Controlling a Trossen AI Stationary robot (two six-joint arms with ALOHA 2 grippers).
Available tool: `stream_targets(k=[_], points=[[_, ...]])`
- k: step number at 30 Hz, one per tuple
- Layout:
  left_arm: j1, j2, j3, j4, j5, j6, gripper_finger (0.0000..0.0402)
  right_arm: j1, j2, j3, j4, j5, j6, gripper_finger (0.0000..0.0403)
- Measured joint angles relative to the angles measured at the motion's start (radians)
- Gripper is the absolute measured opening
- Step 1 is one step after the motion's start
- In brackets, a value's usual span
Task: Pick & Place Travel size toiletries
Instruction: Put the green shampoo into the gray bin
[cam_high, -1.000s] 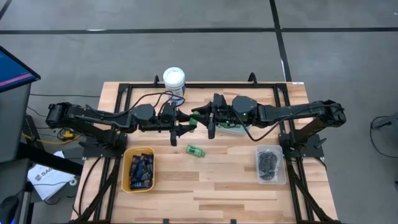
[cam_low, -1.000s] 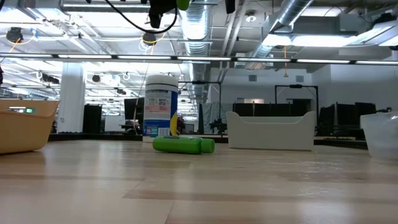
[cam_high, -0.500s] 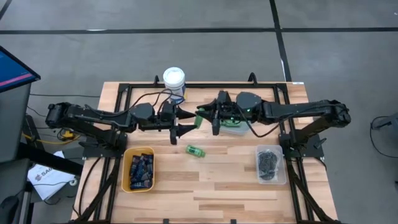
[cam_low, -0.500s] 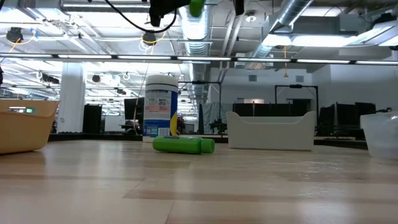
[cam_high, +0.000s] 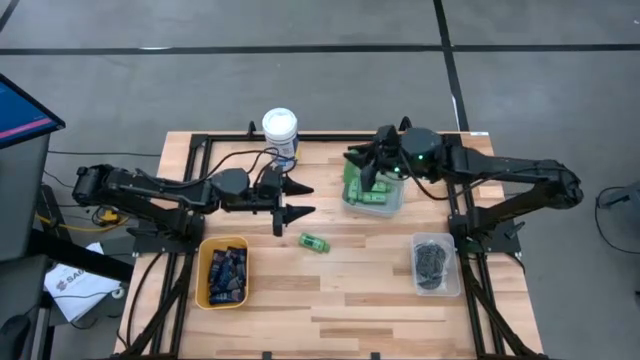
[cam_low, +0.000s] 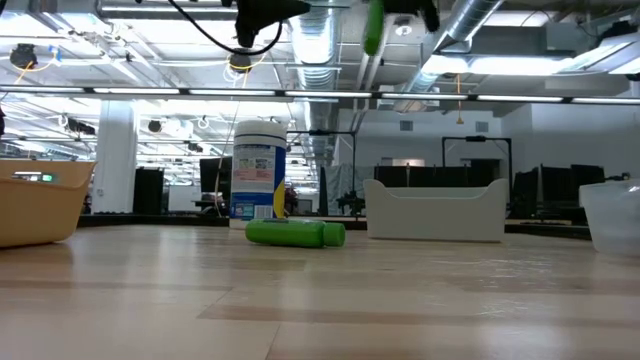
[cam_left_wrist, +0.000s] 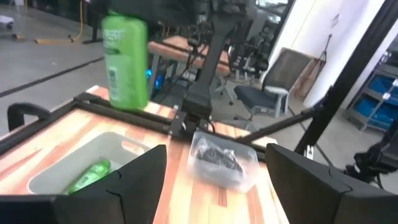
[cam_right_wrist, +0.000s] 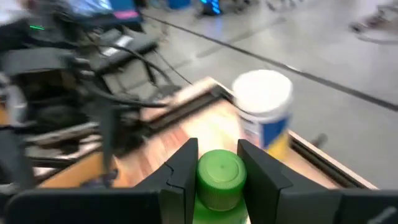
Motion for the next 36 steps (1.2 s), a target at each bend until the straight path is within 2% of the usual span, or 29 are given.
stream_targets(k=[7, 12, 36], points=[[-0.011, 0.000, 0.000, -0.024, 0.000, 0.000, 0.0270, -0.026, -0.019, 0.000, -0.302, 0.026, 0.088, 0.0086], [-0.010, 0.000, 0.000, -0.016, 0.000, 0.003, 0.0270, -0.026, -0.004, -0.001, -0.423, 0.026, 0.141, 0.0086], [-0.010, 0.000, -0.001, -0.002, -0.001, 0.003, 0.0270, -0.024, 0.000, 0.000, -0.470, 0.018, 0.167, 0.0087]])
